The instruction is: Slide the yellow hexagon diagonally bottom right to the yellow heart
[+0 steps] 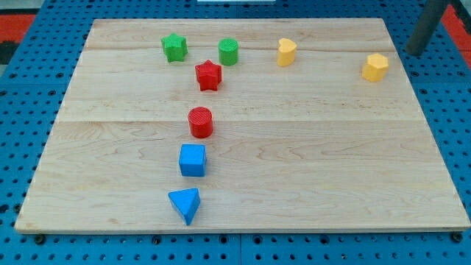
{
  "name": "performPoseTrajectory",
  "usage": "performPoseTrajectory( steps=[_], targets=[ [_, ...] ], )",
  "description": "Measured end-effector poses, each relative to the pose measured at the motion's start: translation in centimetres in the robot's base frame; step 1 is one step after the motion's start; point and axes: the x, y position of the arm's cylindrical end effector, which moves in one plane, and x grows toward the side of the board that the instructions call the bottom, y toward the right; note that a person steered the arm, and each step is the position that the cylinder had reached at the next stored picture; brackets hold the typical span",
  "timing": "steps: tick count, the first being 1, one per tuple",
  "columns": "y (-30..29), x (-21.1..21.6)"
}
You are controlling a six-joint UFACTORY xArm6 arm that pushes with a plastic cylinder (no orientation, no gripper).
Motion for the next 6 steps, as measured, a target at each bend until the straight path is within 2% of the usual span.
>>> performPoseTrajectory(
  steps=[1,2,3,5,6],
  targets=[
    [-5.1,2.5],
    [-9.6,2.8],
    [-8.6,3.0],
    [-9.1,-0.8],
    [-11.6,0.9]
  ],
)
